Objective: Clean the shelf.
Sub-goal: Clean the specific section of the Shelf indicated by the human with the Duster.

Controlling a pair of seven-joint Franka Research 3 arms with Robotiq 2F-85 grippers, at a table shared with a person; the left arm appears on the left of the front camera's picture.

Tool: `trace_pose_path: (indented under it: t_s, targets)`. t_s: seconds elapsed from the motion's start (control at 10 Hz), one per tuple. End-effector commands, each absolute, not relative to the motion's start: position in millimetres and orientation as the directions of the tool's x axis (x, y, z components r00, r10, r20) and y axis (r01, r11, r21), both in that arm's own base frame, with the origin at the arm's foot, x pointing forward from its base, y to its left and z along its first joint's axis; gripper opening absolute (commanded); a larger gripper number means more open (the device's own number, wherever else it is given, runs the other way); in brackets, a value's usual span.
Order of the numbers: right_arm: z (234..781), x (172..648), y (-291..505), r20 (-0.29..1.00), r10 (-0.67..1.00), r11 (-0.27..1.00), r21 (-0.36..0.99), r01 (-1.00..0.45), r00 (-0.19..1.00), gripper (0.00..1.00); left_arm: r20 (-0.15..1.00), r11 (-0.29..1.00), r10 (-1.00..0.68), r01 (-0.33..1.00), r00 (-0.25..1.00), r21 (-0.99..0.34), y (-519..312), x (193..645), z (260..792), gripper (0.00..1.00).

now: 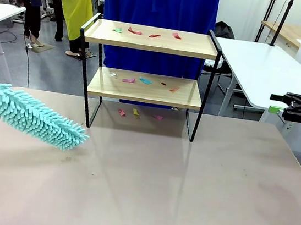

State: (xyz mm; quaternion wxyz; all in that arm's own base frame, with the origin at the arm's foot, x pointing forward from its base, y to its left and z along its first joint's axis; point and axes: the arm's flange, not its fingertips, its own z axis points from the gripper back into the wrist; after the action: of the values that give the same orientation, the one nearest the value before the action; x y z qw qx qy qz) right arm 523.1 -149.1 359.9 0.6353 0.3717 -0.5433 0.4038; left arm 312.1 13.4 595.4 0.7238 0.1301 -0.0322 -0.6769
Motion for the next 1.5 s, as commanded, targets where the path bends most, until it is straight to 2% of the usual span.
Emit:
trace_pose_path:
  t_s: [0.0, 1.4]
  targets:
    - [364.2, 524.5, -147.1, 0.987, 0.123, 0.405, 0.044, -0.913, 0.102, 1.0, -0.133, 0.049, -0.988, 0.97, 0.082, 0.238, 14.3, 311.8, 596.2, 0.13]
    - [364.2, 524.5, -147.1, 0.987, 0.123, 0.405, 0.044, -0.913, 0.102, 1.0, -0.133, 0.049, -0.988, 0.97, 0.082, 0.238, 14.3, 311.8, 596.2, 0.13]
